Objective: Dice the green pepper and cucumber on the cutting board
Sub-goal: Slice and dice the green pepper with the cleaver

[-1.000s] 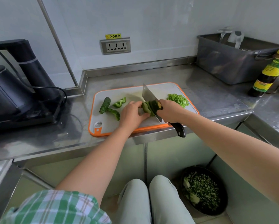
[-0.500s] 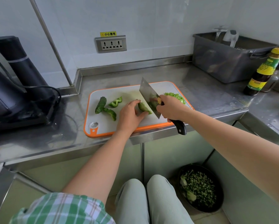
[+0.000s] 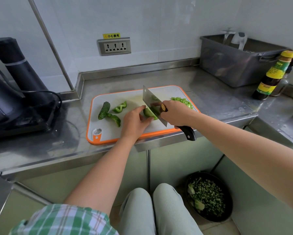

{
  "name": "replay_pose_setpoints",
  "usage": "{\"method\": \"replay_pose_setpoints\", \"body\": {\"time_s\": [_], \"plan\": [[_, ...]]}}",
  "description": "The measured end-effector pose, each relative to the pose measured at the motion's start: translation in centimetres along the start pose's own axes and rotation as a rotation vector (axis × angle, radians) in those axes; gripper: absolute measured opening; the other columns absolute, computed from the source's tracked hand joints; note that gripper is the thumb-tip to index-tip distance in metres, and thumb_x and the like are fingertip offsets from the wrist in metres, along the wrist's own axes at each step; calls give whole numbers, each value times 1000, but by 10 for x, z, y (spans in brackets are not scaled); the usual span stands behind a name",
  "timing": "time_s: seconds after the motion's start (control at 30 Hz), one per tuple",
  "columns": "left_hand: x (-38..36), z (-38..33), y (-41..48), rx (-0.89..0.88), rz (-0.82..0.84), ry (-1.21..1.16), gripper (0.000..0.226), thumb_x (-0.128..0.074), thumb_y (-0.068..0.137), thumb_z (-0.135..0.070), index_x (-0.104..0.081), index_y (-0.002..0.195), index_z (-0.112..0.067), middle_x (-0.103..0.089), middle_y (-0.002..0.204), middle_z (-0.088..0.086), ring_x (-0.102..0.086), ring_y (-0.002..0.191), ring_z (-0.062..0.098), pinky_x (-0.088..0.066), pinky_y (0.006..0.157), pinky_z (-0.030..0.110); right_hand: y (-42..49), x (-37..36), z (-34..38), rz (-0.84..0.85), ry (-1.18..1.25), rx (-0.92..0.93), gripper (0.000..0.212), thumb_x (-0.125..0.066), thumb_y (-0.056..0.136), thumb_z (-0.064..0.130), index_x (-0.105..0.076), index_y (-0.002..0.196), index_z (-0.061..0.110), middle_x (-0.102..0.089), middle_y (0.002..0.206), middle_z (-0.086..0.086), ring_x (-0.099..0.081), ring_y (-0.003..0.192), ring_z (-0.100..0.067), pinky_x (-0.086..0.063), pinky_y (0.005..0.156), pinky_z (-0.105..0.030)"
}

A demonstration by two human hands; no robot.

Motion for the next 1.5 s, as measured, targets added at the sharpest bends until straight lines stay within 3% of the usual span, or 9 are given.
{"method": "replay_pose_setpoints", "body": {"time_s": [0.43,0.53,0.63,0.93,1.07,1.2,1.43,1.5], "plan": [[1,1,0,6,11,-8,48,-77,77,-31,-66,121,-17,-67,76,4,-61,74,23,-51,71,36,-2,-3,-1,33,-61,11,11,-42,92,11,-46,101,6,-45,72,-5,-46,54,-17,-39,46,-24],[1,1,0,8,10,-15,47,-78,76,-31,-68,119,-17,-68,76,5,-62,74,24,-52,71,38,2,-5,0,44,-83,5,5,-41,91,9,-45,91,6,-47,70,-7,-47,50,-19,-37,43,-24],[1,0,0,1,11,-6,44,-78,76,-32,-69,116,-17,-68,76,4,-62,74,24,-51,70,38,6,-7,2,40,-121,7,14,-40,91,9,-39,77,10,-48,70,-8,-46,50,-18,-35,43,-23],[3,-4,-3,1,3,-13,33,-78,76,-29,-73,103,-11,-71,79,9,-63,76,26,-51,69,42,9,-9,2,77,-99,-32,9,-41,91,8,-47,95,3,-50,66,-12,-48,45,-20,-39,41,-25],[3,-3,-2,19,9,-13,32,-78,75,-28,-73,101,-10,-72,83,11,-64,79,28,-52,72,42,10,-6,3,121,-64,-59,7,-41,87,3,-45,91,2,-53,70,-18,-49,43,-24,-39,41,-21],[2,-2,-2,40,25,-18,29,-77,74,-30,-73,96,-11,-69,72,6,-64,74,26,-51,70,43,13,-3,8,173,-34,-78,6,-41,86,-1,-46,89,-1,-54,76,-23,-52,50,-29,-44,53,-30],[2,-1,-3,46,33,4,41,-80,73,-33,-72,110,-17,-71,79,6,-64,78,25,-54,73,39,14,-14,2,119,-51,-51,4,-43,85,0,-46,88,0,-53,66,-18,-49,46,-25,-38,44,-24],[2,-1,-3,45,42,17,36,-80,73,-33,-74,105,-19,-70,75,4,-63,75,25,-53,70,39,15,-16,4,90,-51,-35,2,-42,87,1,-44,87,1,-51,64,-14,-47,47,-23,-37,42,-23]]}}
Point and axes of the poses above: each hand's wrist, its own y-axis towards the middle knuckle, its own x-axis out of the back of the hand, z = x × y, the point moved 5 cm from there along y, towards the middle knuckle
